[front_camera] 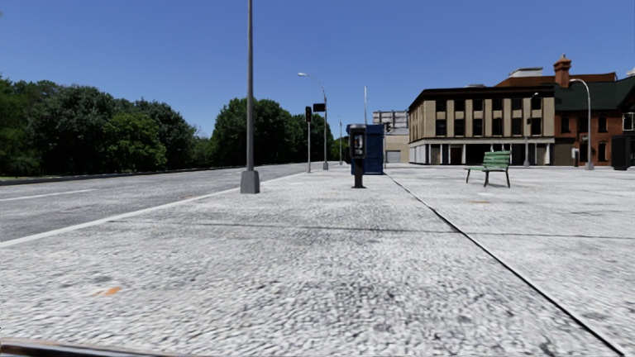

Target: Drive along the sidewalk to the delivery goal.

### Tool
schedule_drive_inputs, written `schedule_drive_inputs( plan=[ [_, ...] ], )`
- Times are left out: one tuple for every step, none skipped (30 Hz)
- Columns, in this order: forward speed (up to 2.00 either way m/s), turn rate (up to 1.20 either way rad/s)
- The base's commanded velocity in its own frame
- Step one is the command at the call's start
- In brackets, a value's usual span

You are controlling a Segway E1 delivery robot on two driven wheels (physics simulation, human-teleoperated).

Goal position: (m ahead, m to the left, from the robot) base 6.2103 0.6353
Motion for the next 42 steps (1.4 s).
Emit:
schedule_drive_inputs(
  plan=[
    [2.00,0.00],
    [2.00,0.00],
    [2.00,0.00],
    [2.00,0.00],
    [2.00,0.00],
    [2.00,0.00],
    [2.00,0.00],
    [2.00,0.00],
    [2.00,0.00],
    [2.00,0.00],
    [2.00,0.00],
    [2.00,0.00],
    [2.00,0.00],
    [2.00,0.00],
    [2.00,0.00],
    [2.00,0.00],
    [2.00,0.00],
    [2.00,0.00],
    [2.00,0.00],
    [2.00,0.00],
    [2.00,0.00],
    [2.00,0.00],
    [2.00,0.00],
    [2.00,0.00],
    [2.00,0.00],
    [2.00,0.00],
    [2.00,0.00],
    [2.00,0.00],
    [2.00,0.00],
    [2.00,0.00],
    [2.00,0.00],
    [2.00,0.00],
    [2.00,0.00],
    [2.00,0.00],
    [2.00,0.05],
    [2.00,0.05],
    [2.00,0.11],
    [2.00,0.12],
    [2.00,0.13],
    [2.00,0.13],
    [2.00,0.13],
    [2.00,0.13]
  ],
)
